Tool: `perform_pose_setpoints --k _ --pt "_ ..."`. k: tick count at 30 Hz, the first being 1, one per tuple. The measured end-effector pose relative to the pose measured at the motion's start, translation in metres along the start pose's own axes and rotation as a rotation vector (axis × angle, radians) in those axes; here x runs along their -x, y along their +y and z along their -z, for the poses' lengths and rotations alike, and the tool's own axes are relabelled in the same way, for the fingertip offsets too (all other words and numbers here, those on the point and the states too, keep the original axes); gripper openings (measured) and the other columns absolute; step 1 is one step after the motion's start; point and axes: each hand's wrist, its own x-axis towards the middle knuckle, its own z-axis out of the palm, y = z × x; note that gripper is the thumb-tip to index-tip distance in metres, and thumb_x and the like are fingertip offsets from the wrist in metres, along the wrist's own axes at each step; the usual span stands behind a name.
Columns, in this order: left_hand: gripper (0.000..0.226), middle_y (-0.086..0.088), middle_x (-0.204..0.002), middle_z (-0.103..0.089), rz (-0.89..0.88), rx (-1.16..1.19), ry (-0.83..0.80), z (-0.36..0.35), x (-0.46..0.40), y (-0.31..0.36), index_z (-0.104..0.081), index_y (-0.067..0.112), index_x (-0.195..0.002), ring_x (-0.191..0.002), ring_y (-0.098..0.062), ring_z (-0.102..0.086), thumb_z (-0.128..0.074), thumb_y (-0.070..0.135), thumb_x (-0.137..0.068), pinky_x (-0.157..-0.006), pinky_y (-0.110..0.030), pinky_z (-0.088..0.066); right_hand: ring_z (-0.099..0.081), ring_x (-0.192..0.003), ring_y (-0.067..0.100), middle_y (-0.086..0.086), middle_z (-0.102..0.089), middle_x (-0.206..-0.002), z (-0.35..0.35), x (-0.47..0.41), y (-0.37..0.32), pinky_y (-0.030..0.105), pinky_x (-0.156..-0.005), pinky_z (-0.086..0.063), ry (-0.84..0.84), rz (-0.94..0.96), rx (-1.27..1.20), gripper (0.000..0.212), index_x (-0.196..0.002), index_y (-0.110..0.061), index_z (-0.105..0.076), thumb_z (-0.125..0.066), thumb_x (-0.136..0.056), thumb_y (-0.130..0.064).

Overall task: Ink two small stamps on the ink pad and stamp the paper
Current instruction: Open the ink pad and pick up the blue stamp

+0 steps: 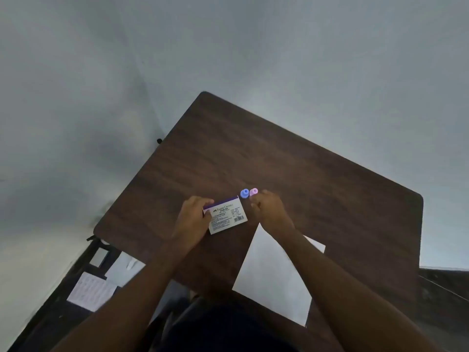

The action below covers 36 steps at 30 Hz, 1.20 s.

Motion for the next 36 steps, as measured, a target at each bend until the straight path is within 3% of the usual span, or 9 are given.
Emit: perform_pose_setpoints --k 2,5,8,10,13,18,28,33,36 --pt "0.036 0.001 -0.12 -0.053 0.069 0.035 0.035 -0.002 0.009 -0.003 -0.059 0.019 -0.124 -0.107 -0.014 -0.054 -0.062 0.012 -0.088 -0.089 -0.025 -0.051 -0.062 -0.098 0.024 0.012 -0.067 -0.112 -0.009 -0.001 0.0 0.025 -0.086 -0.046 -0.041 -0.054 0.015 0.025 -0.109 -0.004 -0.064 -0.052 -0.095 -0.02" --pt "0.04 0.004 -0.116 -0.05 0.291 0.185 0.104 -0.01 0.028 -0.001 -0.052 0.018 -0.131 -0.096 -0.01 -0.059 -0.06 0.013 -0.092 -0.065 -0.004 -0.048 -0.06 -0.079 0.015 0.01 -0.07 -0.1 -0.027 0.003 0.003 0.019 -0.071 -0.046 -0.053 -0.12 -0.032 0.014 -0.095 -0.005 -0.067 -0.059 -0.09 -0.016" --pt "0.039 -0.002 -0.114 -0.057 0.458 0.312 0.132 -0.016 0.033 0.004 -0.055 0.011 -0.131 -0.098 -0.013 -0.06 -0.056 0.011 -0.092 -0.079 -0.018 -0.049 -0.053 -0.066 0.01 0.011 -0.07 -0.092 -0.037 0.009 0.008 0.012 -0.055 -0.038 -0.009 -0.203 -0.129 0.013 -0.083 -0.003 -0.066 -0.06 -0.088 -0.014" --pt "0.038 -0.008 -0.12 -0.061 0.535 0.341 0.073 -0.02 0.039 0.008 -0.056 0.009 -0.131 -0.107 -0.017 -0.059 -0.053 0.013 -0.093 -0.091 -0.028 -0.049 -0.06 -0.075 0.015 0.013 -0.071 -0.099 -0.044 0.01 0.011 0.01 -0.056 -0.036 -0.018 -0.231 -0.162 0.012 -0.089 -0.002 -0.068 -0.06 -0.087 -0.011" --pt "0.035 -0.008 -0.124 -0.064 0.517 0.318 0.012 -0.025 0.048 0.011 -0.059 0.009 -0.13 -0.105 -0.016 -0.061 -0.05 0.014 -0.096 -0.09 -0.027 -0.051 -0.062 -0.087 0.018 0.011 -0.069 -0.11 -0.047 0.011 0.01 0.008 -0.061 -0.036 -0.068 -0.237 -0.193 0.018 -0.104 -0.005 -0.069 -0.058 -0.09 -0.01" --pt "0.037 -0.005 -0.124 -0.063 0.488 0.303 -0.003 -0.029 0.054 0.016 -0.058 0.014 -0.133 -0.099 -0.008 -0.06 -0.051 0.014 -0.096 -0.081 -0.014 -0.047 -0.061 -0.084 0.016 0.012 -0.07 -0.107 -0.05 0.009 0.012 0.008 -0.061 -0.037 -0.045 -0.223 -0.214 0.016 -0.098 -0.005 -0.07 -0.057 -0.09 -0.009" --pt "0.038 0.0 -0.124 -0.061 0.46 0.296 0.019 -0.018 0.054 0.019 -0.06 0.022 -0.13 -0.117 -0.017 -0.053 -0.053 0.013 -0.094 -0.102 -0.037 -0.048 -0.056 -0.08 0.009 0.007 -0.07 -0.099 -0.046 0.005 0.011 0.018 -0.07 -0.045 0.098 -0.259 -0.288 0.014 -0.089 -0.012 -0.069 -0.056 -0.09 -0.009" --pt "0.035 0.004 -0.12 -0.063 0.407 0.203 0.092 -0.001 0.044 0.015 -0.068 0.025 -0.12 -0.109 -0.011 -0.045 -0.05 0.011 -0.093 -0.094 -0.029 -0.041 -0.06 -0.083 0.017 0.01 -0.067 -0.092 -0.035 -0.009 -0.002 0.027 -0.074 -0.05 0.17 -0.122 -0.276 0.02 -0.091 -0.005 -0.068 -0.049 -0.094 -0.009" --pt "0.03 0.007 -0.116 -0.061 0.371 0.163 0.115 0.009 0.036 0.011 -0.068 0.026 -0.113 -0.105 -0.007 -0.037 -0.05 0.012 -0.094 -0.089 -0.026 -0.031 -0.059 -0.076 0.022 0.006 -0.067 -0.078 -0.028 -0.024 -0.005 0.033 -0.072 -0.049 0.145 0.042 -0.088 0.02 -0.08 -0.009 -0.069 -0.051 -0.078 -0.001"
